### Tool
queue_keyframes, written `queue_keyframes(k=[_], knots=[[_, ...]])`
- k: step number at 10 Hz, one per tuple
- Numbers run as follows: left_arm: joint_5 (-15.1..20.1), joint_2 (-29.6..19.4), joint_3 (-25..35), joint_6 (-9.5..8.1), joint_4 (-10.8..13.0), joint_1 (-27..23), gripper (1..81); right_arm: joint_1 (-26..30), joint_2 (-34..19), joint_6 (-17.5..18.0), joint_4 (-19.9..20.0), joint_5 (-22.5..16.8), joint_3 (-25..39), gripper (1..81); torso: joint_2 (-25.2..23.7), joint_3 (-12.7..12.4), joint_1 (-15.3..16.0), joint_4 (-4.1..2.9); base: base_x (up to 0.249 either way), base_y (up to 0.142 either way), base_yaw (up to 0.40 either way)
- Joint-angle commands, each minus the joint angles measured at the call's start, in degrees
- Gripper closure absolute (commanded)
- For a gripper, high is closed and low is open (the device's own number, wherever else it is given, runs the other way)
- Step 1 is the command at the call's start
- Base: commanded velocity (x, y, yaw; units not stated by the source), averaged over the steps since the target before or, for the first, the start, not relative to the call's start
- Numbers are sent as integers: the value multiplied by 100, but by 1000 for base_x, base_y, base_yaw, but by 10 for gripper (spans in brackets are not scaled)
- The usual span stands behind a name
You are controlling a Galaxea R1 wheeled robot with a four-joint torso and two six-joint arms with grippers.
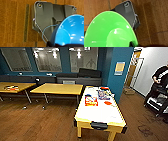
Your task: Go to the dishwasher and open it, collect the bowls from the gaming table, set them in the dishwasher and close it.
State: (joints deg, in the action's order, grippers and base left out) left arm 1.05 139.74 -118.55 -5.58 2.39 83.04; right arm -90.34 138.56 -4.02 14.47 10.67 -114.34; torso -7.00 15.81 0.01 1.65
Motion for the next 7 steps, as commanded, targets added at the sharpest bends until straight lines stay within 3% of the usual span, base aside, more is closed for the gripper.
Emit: queue_keyframes(k=[1,7], knots=[[317,-183,-27,49,51,-213,811,117,-300,-20,-85,-355,36,811,0,0,0,0,0,0,-380],[326,2,-291,49,51,-178,811,30,-265,-20,-85,-346,-202,811,2,2,0,0,0,0,-385]])
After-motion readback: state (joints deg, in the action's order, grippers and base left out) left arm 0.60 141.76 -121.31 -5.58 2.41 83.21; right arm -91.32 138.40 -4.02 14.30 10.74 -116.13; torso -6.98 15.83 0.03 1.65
